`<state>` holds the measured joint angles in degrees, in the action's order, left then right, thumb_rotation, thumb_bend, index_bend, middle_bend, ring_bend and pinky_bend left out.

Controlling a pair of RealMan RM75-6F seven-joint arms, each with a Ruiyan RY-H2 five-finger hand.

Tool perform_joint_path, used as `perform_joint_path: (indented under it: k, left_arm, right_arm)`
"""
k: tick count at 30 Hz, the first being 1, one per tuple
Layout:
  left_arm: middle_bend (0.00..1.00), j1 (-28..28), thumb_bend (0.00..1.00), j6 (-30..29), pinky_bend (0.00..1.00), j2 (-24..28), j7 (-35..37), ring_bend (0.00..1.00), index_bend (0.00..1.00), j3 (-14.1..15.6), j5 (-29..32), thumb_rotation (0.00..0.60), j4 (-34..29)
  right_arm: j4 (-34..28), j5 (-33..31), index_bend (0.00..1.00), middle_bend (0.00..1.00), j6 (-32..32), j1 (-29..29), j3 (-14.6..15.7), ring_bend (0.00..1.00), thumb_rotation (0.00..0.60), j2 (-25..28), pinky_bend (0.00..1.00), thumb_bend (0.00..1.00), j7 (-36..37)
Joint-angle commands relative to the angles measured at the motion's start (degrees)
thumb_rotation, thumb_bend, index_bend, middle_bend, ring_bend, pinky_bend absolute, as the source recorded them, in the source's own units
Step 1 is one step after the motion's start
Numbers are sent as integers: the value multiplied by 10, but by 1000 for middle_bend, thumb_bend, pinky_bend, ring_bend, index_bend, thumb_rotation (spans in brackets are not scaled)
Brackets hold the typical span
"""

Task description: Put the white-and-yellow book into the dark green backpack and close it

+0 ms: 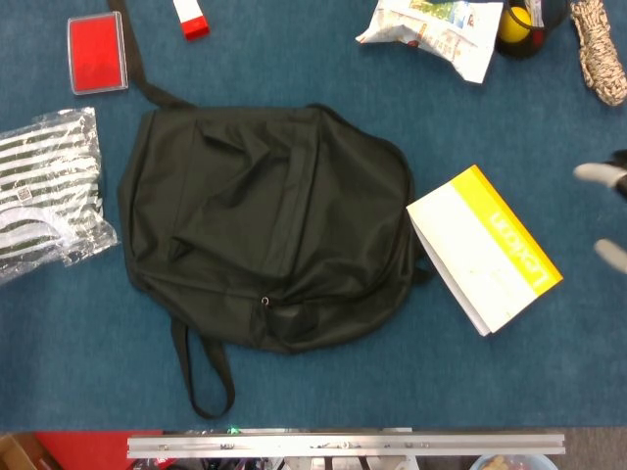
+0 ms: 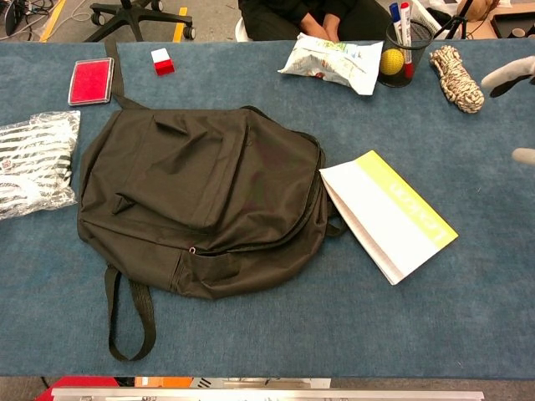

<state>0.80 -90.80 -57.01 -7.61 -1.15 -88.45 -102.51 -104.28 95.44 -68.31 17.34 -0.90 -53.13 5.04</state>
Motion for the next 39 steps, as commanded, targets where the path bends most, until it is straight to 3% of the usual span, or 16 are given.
perform_joint_path:
  k: [1,9,18,26,39]
  left_arm:
    - [349,-1,215,0,271,0,0,328,347,1,-1,600,-1]
    - [349,-6,215,-4,271,2,3,328,347,3,-3,600,1]
    - [350,-10,215,-7,271,2,13,328,347,4,-4,600,10]
    - [349,-14,215,-8,271,2,28,328,347,4,1,600,23]
    - [349,-15,214,-5,270,1,34,328,347,4,2,600,30]
  right_arm:
    - [-11,15,239,314,50,35,7,183,600,-14,219,200,9]
    - [-2,17,239,316,160,104,16,200,600,-73,220,195,-2]
    - [47,-38,236,316,255,173,-3,208,600,-166,220,195,-12]
    - [74,-79,236,316,280,198,-7,210,600,-212,220,195,-63]
    - [122,-151,236,323,282,210,-10,215,600,-236,220,194,-125]
